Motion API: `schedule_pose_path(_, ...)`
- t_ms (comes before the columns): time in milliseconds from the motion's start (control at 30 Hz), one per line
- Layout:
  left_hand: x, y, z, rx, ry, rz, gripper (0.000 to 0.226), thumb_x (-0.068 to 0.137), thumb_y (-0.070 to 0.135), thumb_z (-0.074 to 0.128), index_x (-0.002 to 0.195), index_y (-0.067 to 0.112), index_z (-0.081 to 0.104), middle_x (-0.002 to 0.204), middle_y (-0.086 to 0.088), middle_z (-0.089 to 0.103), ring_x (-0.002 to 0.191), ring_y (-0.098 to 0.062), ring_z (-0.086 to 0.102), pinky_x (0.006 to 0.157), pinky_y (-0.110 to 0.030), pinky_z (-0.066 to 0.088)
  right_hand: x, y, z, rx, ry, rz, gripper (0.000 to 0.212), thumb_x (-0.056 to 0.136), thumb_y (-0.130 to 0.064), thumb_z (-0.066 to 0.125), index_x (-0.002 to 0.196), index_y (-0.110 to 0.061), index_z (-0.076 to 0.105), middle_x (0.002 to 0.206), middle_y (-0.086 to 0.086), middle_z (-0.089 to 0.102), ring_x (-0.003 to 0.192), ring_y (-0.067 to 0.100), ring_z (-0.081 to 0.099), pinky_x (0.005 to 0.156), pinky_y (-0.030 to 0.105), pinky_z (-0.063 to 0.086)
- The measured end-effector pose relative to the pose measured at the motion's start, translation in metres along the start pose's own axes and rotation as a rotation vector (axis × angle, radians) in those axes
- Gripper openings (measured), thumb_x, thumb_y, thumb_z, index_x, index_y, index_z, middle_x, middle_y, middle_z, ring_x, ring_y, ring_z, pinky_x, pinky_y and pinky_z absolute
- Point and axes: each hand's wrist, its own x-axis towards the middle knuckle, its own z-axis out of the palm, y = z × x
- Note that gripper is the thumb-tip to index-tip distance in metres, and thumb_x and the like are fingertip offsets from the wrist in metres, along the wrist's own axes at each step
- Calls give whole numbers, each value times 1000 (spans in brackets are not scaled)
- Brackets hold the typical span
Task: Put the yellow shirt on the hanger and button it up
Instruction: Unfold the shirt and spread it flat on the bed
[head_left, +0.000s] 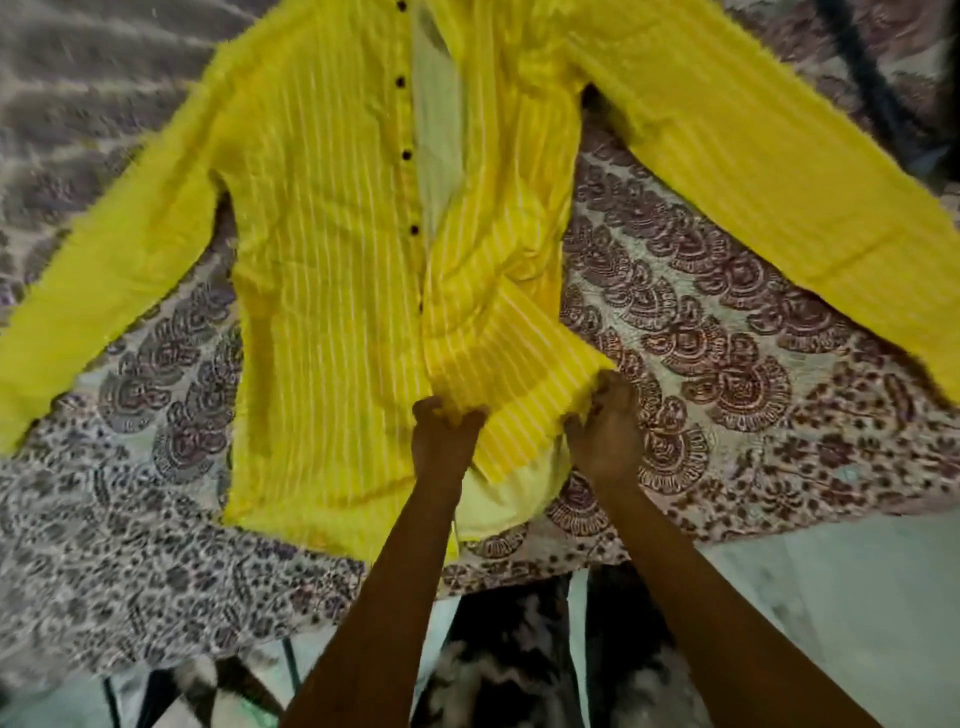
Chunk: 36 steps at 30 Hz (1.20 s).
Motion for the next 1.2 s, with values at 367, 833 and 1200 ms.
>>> schedule_pose_path(367, -12, 11, -36, -557, -288, -24, 16, 85, 11, 60, 92, 25, 58, 96, 1, 64, 89, -23, 60, 79, -39, 46, -3, -28, 7, 448, 163, 210, 66, 75, -27, 38, 136, -5, 29, 127, 16, 45, 114, 29, 48, 96, 41, 44)
schedule_pose_path(833, -28, -38, -84, -471, -270, 19, 36, 97, 39, 38, 129, 25, 47, 130, 3, 46, 121, -19, 42, 101, -36, 32, -42, -15, -17, -19, 445, -365, 43, 80, -6, 44, 120, -9, 58, 84, 19, 66, 64, 18, 49, 56, 27, 33)
schedule_pose_path(1200, -20, -103, -70, -440, -302, 49, 47, 90, -2, 52, 136, 8, 44, 147, -7, 38, 134, -24, 37, 96, -33, 34, -58, 98, -52, -588, 430, -623, 33, 80, -20, 43, 88, -6, 71, 82, 17, 60, 60, 32, 56, 52, 26, 35)
